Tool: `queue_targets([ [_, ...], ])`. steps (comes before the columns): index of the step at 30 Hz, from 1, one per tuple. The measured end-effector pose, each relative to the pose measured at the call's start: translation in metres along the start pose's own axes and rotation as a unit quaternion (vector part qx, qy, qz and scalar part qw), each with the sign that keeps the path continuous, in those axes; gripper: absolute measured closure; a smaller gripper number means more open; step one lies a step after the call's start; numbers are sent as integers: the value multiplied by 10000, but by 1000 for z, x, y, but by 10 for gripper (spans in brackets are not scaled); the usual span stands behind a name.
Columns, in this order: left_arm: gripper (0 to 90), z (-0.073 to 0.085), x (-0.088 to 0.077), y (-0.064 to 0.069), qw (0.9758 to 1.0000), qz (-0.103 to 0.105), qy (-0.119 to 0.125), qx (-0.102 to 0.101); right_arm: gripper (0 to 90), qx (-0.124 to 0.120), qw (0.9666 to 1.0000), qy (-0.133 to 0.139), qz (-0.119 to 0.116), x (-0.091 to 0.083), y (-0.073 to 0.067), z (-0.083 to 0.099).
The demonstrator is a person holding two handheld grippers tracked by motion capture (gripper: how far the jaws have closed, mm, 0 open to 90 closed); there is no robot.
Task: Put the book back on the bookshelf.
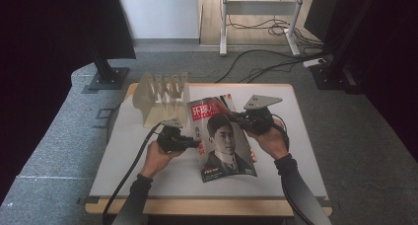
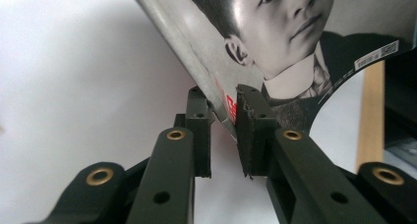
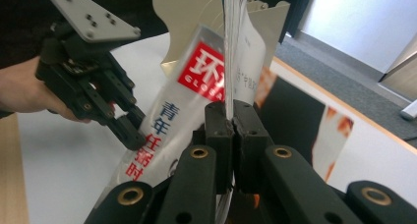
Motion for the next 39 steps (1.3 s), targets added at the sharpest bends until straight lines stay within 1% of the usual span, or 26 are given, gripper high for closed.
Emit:
queue_targets([
  [1,787,0,0,0,10000,0,0,0,855,6,10000,30,37,0,1,0],
  [2,795,-5,-5,1,9998,-118,98,107,854,20,10000,43,67,-1,3,-1],
  [3,803,-5,-5,1,9998,-118,98,107,854,20,10000,43,67,-1,3,-1],
  [4,813,-9,-10,3,9992,-246,226,208,853,41,9999,86,120,-3,5,-2],
  [7,834,-15,-17,5,9975,-444,365,422,853,77,9997,140,171,-6,9,-3],
  [8,840,-15,-17,5,9975,-444,365,422,853,90,9996,166,190,-6,10,-3],
  [9,847,-19,-22,8,9951,-611,482,617,853,103,9995,185,236,-7,11,-4],
  [12,874,-23,-29,14,9886,-883,700,997,853,111,9990,295,305,-10,12,-5],
  [14,876,-22,-31,18,9852,-997,674,1224,853,135,9989,303,329,-10,14,-2],
  [15,876,-20,-32,20,9844,-986,664,1298,853,123,9990,249,358,-9,14,2],
  [16,875,-19,-33,21,9849,-942,687,1279,854,120,9989,232,397,-9,16,4],
  [17,875,-18,-33,22,9848,-940,687,1287,854,150,9987,228,432,-9,17,7],
  [19,873,-17,-34,24,9837,-959,643,1377,855,242,9985,268,408,-12,19,9],
  [20,870,-17,-34,24,9837,-959,643,1377,855,240,9985,269,403,-14,19,9],
  [21,865,-17,-35,27,9833,-928,596,1446,854,204,9987,245,386,-15,19,8],
  [22,856,-17,-34,28,9820,-948,575,1527,853,172,9989,222,383,-16,18,8],
  [23,845,-18,-34,30,9813,-942,532,1589,854,147,9990,203,374,-17,17,8],
  [25,827,-19,-33,31,9809,-948,503,1625,853,137,9990,208,358,-18,17,8],
  [26,818,-22,-32,34,9791,-970,442,1732,852,145,9991,213,348,-20,17,9],
  [28,807,-25,-31,36,9779,-1007,399,1785,851,156,9990,231,354,-21,17,11],
  [29,801,-25,-31,36,9779,-1007,399,1785,851,156,9990,231,354,-21,17,11],
  [30,791,-29,-30,36,9771,-1012,356,1836,851,177,9989,257,357,-22,17,12],
  [32,778,-33,-30,38,9765,-1035,413,1843,850,161,9990,258,331,-24,17,12],
  [33,768,-35,-31,38,9764,-1021,503,1836,850,157,9990,254,320,-25,17,12],
  [35,755,-41,-33,40,9778,-924,623,1775,849,155,9991,256,307,-26,17,13],
  [39,735,-54,-37,46,9768,-938,684,1800,847,140,9992,235,275,-28,16,14],
])
Point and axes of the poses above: each handheld gripper's, and its own axes: x roughly forward along the jaws, z roughly out of its underside, y roughly to its right, the point moved 2 cm from there along x, roughly forward along the jaws, and after that the axes turned 12 degrees about y, right-handed, at the moved point
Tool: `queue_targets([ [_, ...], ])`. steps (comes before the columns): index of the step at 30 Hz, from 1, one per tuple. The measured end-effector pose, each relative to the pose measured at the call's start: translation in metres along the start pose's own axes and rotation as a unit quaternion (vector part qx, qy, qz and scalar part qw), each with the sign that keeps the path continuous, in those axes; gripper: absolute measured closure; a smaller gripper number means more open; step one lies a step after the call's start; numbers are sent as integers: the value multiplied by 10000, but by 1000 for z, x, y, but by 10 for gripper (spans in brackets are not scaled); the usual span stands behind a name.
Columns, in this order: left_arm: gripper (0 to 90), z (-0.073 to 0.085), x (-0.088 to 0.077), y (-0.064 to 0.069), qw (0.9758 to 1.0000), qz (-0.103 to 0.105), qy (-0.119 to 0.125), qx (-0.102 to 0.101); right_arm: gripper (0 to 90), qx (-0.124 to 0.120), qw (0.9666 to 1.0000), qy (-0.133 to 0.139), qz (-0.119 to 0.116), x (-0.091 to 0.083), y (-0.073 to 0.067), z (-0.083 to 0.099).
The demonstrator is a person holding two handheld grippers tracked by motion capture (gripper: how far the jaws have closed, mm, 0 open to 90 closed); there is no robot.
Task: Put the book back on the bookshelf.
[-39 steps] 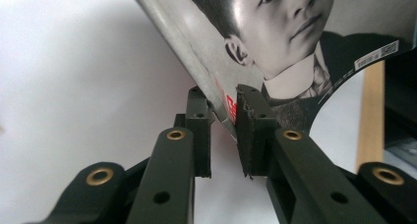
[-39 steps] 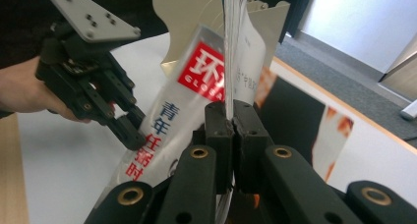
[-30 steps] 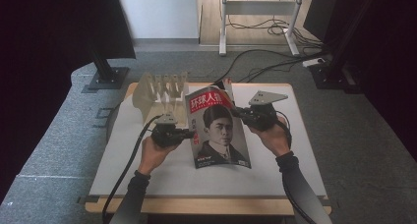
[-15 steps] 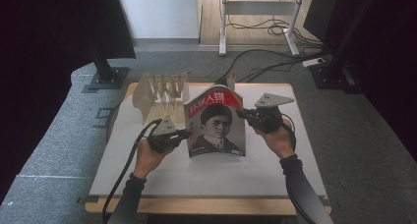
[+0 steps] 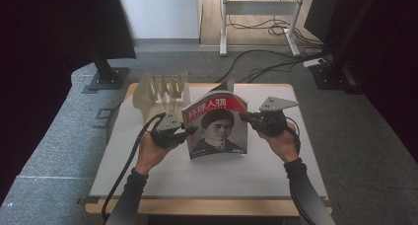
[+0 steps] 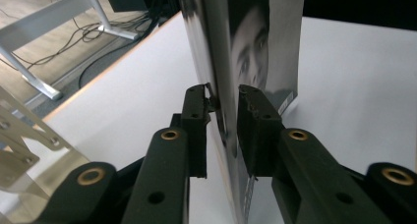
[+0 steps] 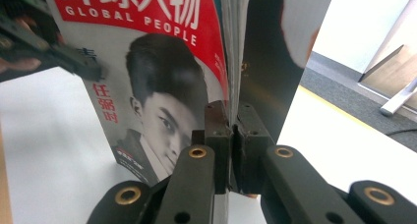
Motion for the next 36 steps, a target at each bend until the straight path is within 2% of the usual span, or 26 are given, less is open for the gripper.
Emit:
queue_targets([
  [1,729,0,0,0,10000,0,0,0,847,3,10000,0,10,0,0,0],
  [6,697,-21,0,-5,9999,-31,-1,-116,847,-28,10000,-2,-28,-2,0,0],
  [12,724,-40,4,-9,9999,-26,-52,-162,844,-43,10000,-8,-34,-3,0,1],
  [17,844,-42,10,-10,9997,-85,-134,-174,832,-31,10000,-2,-35,-4,1,3],
  [20,865,-42,10,-11,9997,-52,-86,-224,807,7,10000,26,-14,-6,3,4],
  [22,867,-41,9,-12,9998,-100,-58,-171,787,20,10000,36,41,-7,3,4],
  [24,867,-42,7,-14,9997,-18,-3,-259,714,3,9999,32,131,-10,6,6],
  [26,868,-42,6,-15,9996,8,14,-295,684,-10,9998,-3,188,-11,7,7],
  [28,868,-41,3,-18,9992,37,22,-387,581,26,9994,-32,333,-14,11,13],
  [29,868,-41,3,-18,9992,37,22,-387,581,26,9994,-32,333,-14,11,13],
  [30,868,-41,0,-20,9991,13,26,-416,518,39,9989,-118,445,-15,13,18],
  [34,869,-40,-7,-25,9988,-58,-26,-481,416,33,9977,-304,607,-15,16,32],
  [35,869,-40,-7,-25,9988,-58,-26,-481,416,33,9977,-304,607,-15,16,32],
  [36,869,-40,-11,-28,9986,-109,-38,-514,368,43,9970,-410,655,-15,16,40],
])
Point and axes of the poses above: each handheld gripper's, and its own axes: x roughly forward along the jaws, z roughly out of its underside, y roughly to its right, the point moved 2 cm from there along x, roughly forward along the jaws, and after that the axes turned 12 degrees about y, right-handed, at the moved point
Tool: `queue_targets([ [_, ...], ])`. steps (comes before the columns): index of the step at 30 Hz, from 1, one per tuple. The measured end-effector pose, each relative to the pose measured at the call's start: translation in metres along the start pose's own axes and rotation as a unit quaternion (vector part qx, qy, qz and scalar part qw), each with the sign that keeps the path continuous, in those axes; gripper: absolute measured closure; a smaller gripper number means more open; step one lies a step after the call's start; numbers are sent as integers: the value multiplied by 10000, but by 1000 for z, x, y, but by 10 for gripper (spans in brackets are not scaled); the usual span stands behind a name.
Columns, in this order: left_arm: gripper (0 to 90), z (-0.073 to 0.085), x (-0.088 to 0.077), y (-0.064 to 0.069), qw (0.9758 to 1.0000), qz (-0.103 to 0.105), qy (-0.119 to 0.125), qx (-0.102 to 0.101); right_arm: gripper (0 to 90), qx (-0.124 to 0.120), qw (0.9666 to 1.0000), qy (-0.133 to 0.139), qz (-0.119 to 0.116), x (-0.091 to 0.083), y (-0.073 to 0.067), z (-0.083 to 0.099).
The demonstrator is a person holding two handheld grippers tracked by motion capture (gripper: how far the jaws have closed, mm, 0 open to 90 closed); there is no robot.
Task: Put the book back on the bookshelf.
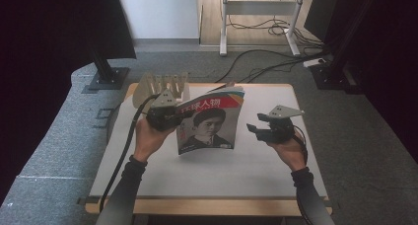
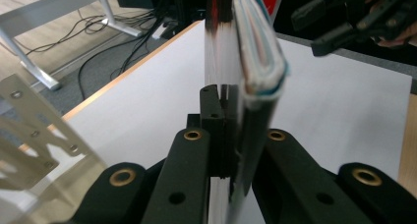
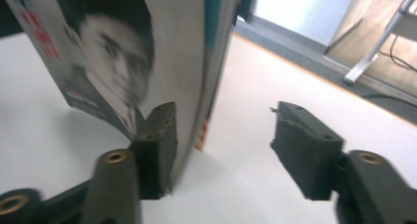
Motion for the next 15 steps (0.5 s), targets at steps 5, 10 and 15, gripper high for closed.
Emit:
queue_targets([
  [5,869,0,-11,-6,9999,-78,-1,-95,268,58,9999,-125,61,1,1,17],
  [10,869,-2,-21,-10,9998,-143,-19,-166,201,124,9995,-265,115,1,1,31],
  [15,869,-3,-30,-15,9995,-196,-75,-255,144,184,9988,-442,101,1,-1,47],
])
Point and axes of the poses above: each handheld gripper's, and its own axes: x roughly forward along the jaws, z roughly out of its underside, y roughly to its right, the point moved 2 cm from there along x, roughly forward along the jaws, and after that the axes turned 12 degrees about y, right-handed, at the moved point
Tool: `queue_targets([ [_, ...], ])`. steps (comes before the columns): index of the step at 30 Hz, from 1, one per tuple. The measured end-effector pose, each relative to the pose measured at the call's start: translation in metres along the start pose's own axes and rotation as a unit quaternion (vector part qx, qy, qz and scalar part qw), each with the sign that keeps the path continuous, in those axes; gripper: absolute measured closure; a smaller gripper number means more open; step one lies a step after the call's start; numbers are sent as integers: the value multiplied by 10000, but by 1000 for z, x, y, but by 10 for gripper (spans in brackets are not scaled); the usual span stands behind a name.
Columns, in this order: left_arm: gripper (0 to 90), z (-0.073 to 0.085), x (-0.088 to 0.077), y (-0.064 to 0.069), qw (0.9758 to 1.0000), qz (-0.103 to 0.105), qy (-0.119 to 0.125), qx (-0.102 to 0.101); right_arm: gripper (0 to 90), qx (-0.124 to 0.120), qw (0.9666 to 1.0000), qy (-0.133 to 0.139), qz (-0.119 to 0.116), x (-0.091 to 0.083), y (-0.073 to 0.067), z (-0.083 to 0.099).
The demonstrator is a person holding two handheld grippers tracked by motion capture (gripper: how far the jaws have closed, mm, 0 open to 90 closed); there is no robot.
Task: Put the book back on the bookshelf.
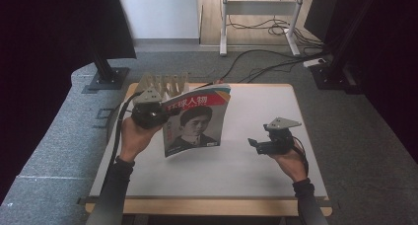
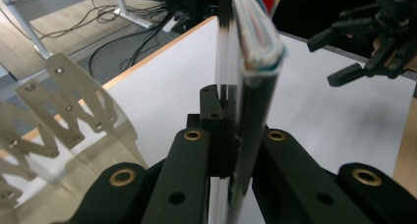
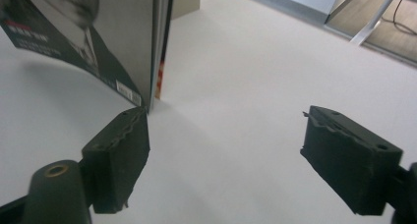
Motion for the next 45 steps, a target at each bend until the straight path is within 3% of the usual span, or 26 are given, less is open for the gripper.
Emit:
queue_targets([
  [9,869,-1,-26,-12,9995,-261,4,-167,120,34,9995,-304,88,4,-2,26],
  [20,869,-1,-56,-26,9973,-674,17,-292,13,177,9980,-588,145,7,-5,58],
  [29,869,2,-83,-41,9928,-1112,28,-441,0,204,9953,-921,219,12,-7,81],
  [34,870,3,-96,-53,9891,-1374,26,-533,0,258,9939,-1039,265,13,-6,89],
  [45,870,7,-111,-76,9791,-1901,19,-718,0,307,9946,-948,286,12,-6,93],
])
Point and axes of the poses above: each handheld gripper's, and its own axes: x roughly forward along the jaws, z roughly out of its underside, y roughly to its right, the point moved 2 cm from there along x, roughly forward along the jaws, and after that the axes turned 12 degrees about y, right-handed, at the moved point
